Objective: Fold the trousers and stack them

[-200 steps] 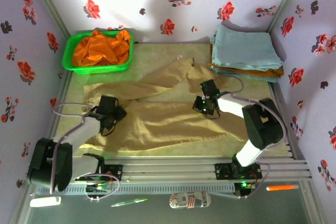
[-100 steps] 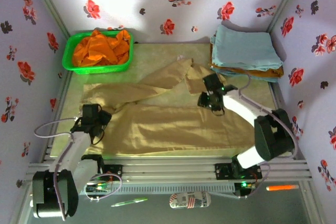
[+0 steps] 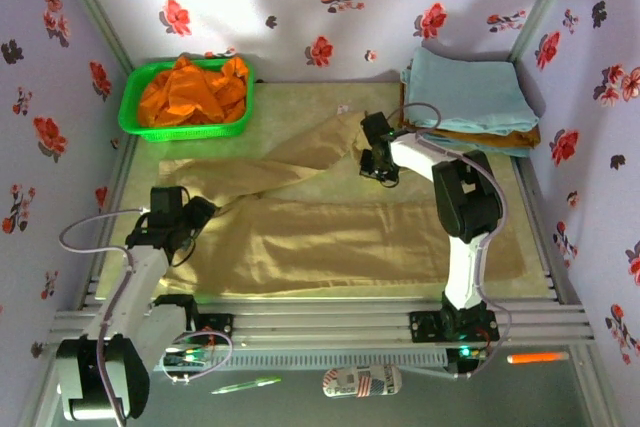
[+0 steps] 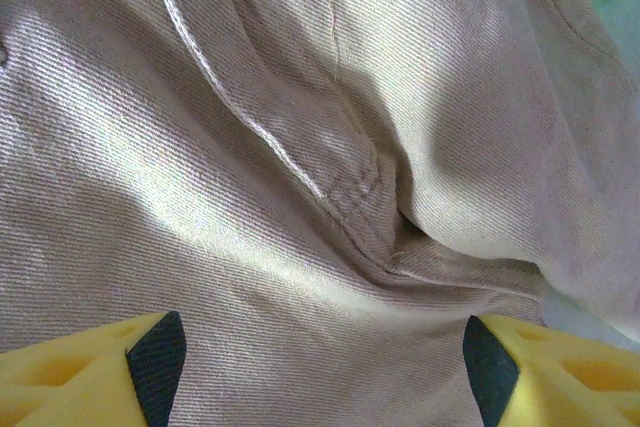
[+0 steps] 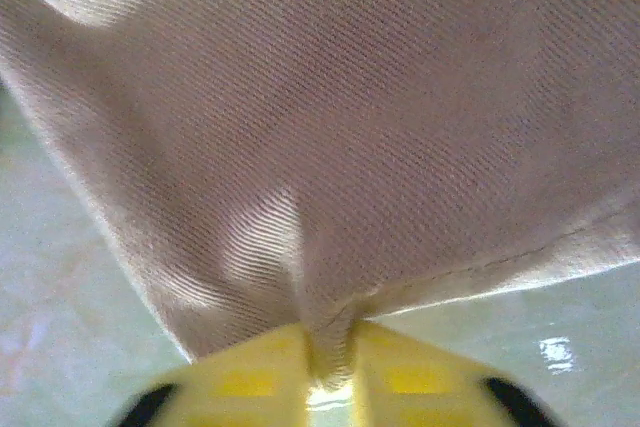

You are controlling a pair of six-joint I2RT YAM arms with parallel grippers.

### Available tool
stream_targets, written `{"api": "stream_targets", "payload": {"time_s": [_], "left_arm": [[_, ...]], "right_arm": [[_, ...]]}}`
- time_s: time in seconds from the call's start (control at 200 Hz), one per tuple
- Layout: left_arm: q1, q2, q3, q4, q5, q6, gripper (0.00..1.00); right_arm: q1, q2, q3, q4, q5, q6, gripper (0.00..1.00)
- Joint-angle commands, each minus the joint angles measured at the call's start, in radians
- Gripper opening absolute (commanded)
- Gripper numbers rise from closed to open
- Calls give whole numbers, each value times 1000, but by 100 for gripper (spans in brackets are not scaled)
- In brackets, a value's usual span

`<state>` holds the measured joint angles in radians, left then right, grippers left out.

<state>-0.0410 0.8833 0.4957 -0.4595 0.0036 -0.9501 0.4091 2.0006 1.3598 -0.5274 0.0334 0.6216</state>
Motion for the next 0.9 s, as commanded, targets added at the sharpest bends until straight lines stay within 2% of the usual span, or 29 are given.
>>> {"api": "stream_targets", "payload": {"time_s": [0.0, 0.225, 0.425, 0.52, 0.71, 0.79, 0.895], "left_arm": [[-3, -5, 14, -22, 11, 38, 77], [-3, 9, 48, -10, 19, 85, 75], [-38, 60, 133, -15, 48, 148, 72], [-98, 105, 196, -20, 40, 179, 72], [-259, 254, 356, -36, -21, 268, 72], [-334, 356, 425, -28, -58, 319, 73], [-427, 534, 532, -22, -100, 395, 74]], "right_arm": [[-33, -44, -110, -5, 40, 3, 0], [-103, -376, -349, -26, 120, -31, 0], [-305, -565, -473, -86, 108, -58, 0], [-390, -596, -492, -110, 134, -54, 0], [-492, -708, -563, -75, 199, 12, 0], [-503, -729, -581, -30, 162, 24, 0], [-501, -682, -538, -35, 95, 26, 0]]}}
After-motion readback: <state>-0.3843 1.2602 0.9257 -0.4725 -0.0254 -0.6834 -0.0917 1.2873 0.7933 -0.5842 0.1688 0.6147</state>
